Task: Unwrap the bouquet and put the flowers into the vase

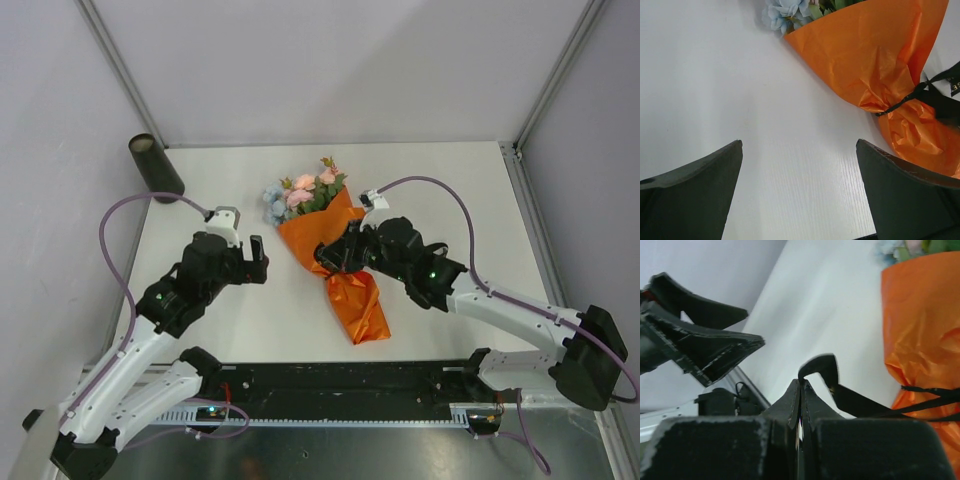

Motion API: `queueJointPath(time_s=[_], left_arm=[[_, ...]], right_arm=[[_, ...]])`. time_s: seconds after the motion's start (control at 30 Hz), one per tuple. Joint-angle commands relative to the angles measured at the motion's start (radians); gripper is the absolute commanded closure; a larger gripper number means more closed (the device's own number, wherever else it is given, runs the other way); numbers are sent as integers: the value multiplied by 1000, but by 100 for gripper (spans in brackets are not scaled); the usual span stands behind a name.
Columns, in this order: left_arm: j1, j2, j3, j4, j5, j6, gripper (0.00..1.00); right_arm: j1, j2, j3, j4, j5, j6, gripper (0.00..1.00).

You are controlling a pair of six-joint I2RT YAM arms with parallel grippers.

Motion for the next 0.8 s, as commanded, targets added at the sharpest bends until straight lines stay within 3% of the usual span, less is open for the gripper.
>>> queueJointPath(time_s=[0.0, 0.17, 0.33, 0.63, 0.77], left_arm=[[17, -3, 34, 16, 27, -26, 0], [17, 2, 34, 17, 35, -35, 0], [18, 1, 30, 16, 26, -36, 0], [18, 31, 42, 22, 90, -73, 0], [18, 70, 55, 48, 182, -126, 0]], right_arm=[[11, -20, 17, 103, -34, 117, 97], [0, 9, -25, 261, -45, 273, 96], [28, 61, -27, 308, -84, 253, 75], [10, 72, -20, -100, 0, -60, 48], [-41, 65, -17, -164, 59, -126, 44]])
